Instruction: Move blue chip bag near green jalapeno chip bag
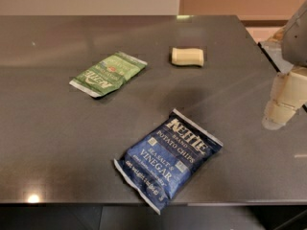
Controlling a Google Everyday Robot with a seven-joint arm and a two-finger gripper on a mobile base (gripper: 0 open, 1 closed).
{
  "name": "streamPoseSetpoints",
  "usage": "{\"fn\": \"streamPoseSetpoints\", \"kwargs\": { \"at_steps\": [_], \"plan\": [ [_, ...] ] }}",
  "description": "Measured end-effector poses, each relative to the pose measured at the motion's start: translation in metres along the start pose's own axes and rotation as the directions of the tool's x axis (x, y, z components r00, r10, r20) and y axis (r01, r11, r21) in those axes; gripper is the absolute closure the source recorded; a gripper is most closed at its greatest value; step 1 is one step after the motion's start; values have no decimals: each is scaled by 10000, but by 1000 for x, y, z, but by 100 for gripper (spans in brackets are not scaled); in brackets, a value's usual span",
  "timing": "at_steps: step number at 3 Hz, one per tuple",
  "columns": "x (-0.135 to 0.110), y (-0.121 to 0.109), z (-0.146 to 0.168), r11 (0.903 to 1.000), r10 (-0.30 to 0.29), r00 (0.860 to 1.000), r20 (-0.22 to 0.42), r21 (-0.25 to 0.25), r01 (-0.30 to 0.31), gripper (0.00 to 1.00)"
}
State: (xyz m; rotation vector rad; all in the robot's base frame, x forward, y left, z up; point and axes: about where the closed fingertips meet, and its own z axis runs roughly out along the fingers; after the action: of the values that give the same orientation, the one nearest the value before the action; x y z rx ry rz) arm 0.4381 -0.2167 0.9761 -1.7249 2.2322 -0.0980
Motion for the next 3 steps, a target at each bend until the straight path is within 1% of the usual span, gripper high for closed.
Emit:
{"fn": "streamPoseSetpoints", "kwargs": {
  "at_steps": [2,3],
  "plan": [
    [0,0,0,10000,-9,10000,8,-3,9,0],
    [-36,13,31,9934,-1046,9903,918,-368,1084,0]
  ]
}}
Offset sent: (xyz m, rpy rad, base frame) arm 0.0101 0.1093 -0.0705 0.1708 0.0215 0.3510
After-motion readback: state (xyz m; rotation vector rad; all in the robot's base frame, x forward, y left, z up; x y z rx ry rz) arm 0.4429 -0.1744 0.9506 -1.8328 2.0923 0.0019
